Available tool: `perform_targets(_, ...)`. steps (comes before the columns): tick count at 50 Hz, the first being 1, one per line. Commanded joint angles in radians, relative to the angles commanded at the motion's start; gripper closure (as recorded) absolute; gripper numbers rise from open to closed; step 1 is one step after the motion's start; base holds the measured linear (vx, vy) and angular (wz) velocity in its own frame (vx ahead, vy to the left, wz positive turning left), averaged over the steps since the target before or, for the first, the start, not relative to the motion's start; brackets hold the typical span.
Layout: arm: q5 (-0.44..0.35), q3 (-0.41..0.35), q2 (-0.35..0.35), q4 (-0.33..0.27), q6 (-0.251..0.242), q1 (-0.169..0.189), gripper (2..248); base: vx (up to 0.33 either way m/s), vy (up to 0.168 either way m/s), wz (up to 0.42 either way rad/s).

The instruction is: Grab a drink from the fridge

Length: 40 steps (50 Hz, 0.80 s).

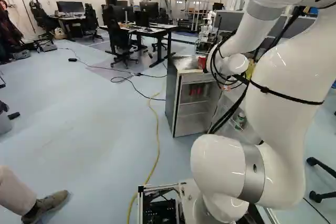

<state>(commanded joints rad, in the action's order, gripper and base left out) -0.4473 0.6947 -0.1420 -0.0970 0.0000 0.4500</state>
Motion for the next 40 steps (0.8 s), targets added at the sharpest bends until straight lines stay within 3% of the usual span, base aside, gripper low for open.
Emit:
perform_targets(24,0.205,0.037,0.022,0.058,0.000,0.072,3,0.000,0.000,0.000)
perform_targets(40,0.342,0.077,0.024,0.065,0.000,0.116,3,0.000,0.000,0.000)
